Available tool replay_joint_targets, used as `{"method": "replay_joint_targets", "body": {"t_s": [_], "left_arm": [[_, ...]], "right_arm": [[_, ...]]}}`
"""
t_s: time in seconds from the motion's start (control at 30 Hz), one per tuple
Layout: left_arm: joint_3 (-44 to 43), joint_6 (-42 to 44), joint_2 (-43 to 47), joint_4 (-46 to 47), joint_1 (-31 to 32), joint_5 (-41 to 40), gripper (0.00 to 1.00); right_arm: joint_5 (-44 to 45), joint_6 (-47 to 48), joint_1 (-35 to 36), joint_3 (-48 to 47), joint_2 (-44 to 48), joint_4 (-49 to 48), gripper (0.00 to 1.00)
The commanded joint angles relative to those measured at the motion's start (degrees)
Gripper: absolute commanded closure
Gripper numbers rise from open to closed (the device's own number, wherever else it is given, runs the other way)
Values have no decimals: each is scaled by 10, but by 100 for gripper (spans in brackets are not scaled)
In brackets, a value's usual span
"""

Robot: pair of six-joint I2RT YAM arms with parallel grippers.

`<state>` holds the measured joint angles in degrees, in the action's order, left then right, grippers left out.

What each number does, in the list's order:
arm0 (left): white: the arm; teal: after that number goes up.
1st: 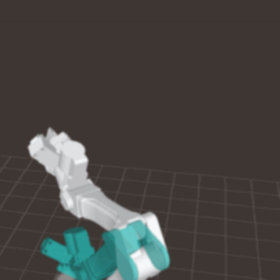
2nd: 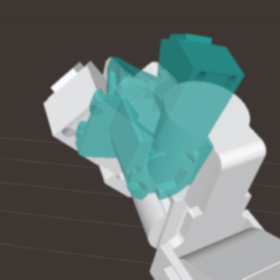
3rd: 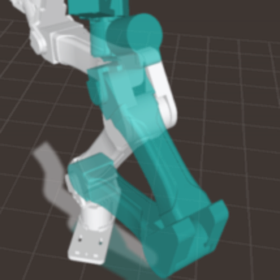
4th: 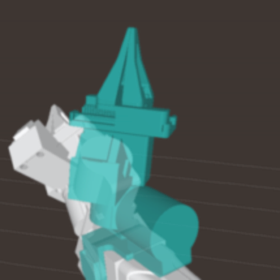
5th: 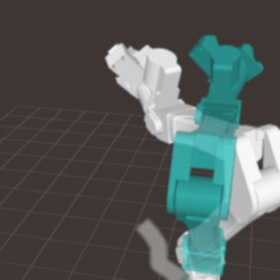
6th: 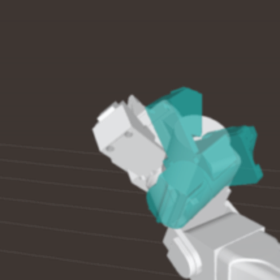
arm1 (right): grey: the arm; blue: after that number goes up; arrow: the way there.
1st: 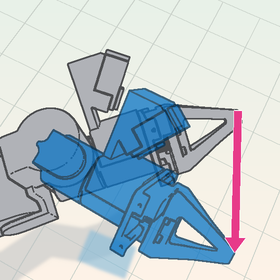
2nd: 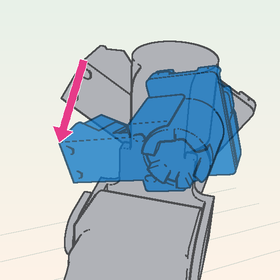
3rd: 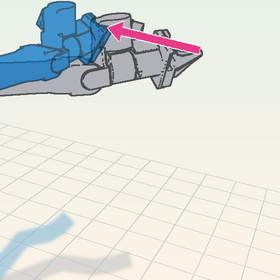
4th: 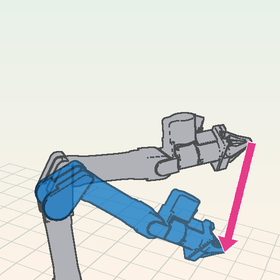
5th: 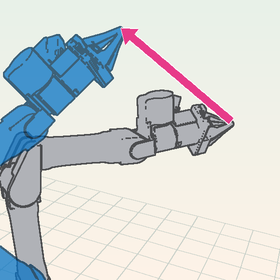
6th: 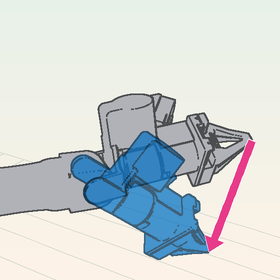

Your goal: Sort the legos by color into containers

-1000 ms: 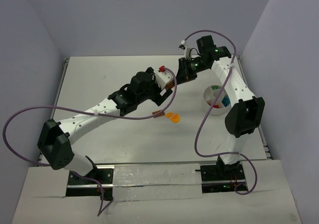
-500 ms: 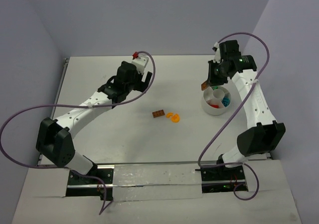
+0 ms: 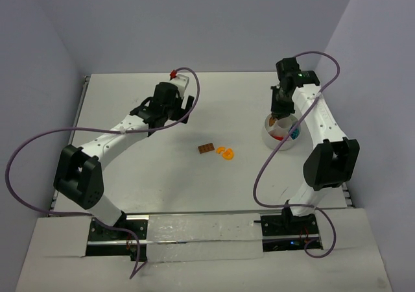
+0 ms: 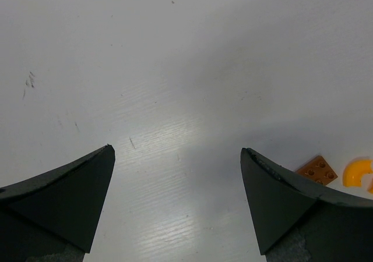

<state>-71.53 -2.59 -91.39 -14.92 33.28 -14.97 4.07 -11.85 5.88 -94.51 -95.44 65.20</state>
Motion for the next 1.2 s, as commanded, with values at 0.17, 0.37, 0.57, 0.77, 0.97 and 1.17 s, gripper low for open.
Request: {"method": "replay_joint_targets", "body": {"t_s": [0.17,0.37,0.57,0.77,0.97,1.17], "left_arm": [[-18,-6,2,-2,-2,-8,1],[-21,-3,-5,-7,-2,3,1],[-12,19,4,-16,-2,52,1],[25,136,38,-42,-2,254,1],[86,229,56,-46,21,395,1],[141,275,13,32,86,369,2]], "right_arm": [[42,-12,-6,-32,-43,-19,96],[30,-11,-7,-44,-62,-23,63],[19,-7,-8,-52,-70,-23,16],[-35,7,-7,-85,-58,-15,3],[-72,17,-6,-108,-34,-17,2],[-67,22,-6,-109,-23,-19,1]]}}
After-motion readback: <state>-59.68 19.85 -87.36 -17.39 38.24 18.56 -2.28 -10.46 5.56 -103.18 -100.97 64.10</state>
